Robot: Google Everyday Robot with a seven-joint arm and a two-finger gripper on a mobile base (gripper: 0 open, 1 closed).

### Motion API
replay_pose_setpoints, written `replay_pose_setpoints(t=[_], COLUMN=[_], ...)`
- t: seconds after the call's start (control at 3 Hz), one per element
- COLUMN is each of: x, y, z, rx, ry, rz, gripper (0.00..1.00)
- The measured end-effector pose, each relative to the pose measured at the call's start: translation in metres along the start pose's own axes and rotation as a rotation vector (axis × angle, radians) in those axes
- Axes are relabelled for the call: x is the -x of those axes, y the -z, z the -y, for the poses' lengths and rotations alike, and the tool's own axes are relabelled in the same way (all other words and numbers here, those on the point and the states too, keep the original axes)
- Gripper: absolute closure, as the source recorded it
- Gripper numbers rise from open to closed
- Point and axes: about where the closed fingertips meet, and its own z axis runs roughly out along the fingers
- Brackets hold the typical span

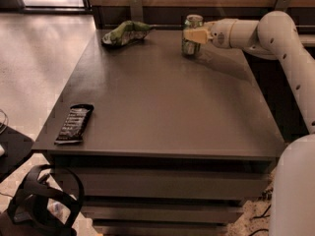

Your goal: Move green can near rxbar chocolate

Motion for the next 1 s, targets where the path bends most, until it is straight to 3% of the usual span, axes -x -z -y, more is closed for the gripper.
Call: replay_pose_setpoints(t=[0.67, 1.0], x=[0.037, 0.052], y=[0.041, 0.057], z=[-0.045, -0.079], rx=[0.087, 0.126], ry=[0.003, 0.032], rz=[-0.033, -0.023], gripper=[1.00, 1.00])
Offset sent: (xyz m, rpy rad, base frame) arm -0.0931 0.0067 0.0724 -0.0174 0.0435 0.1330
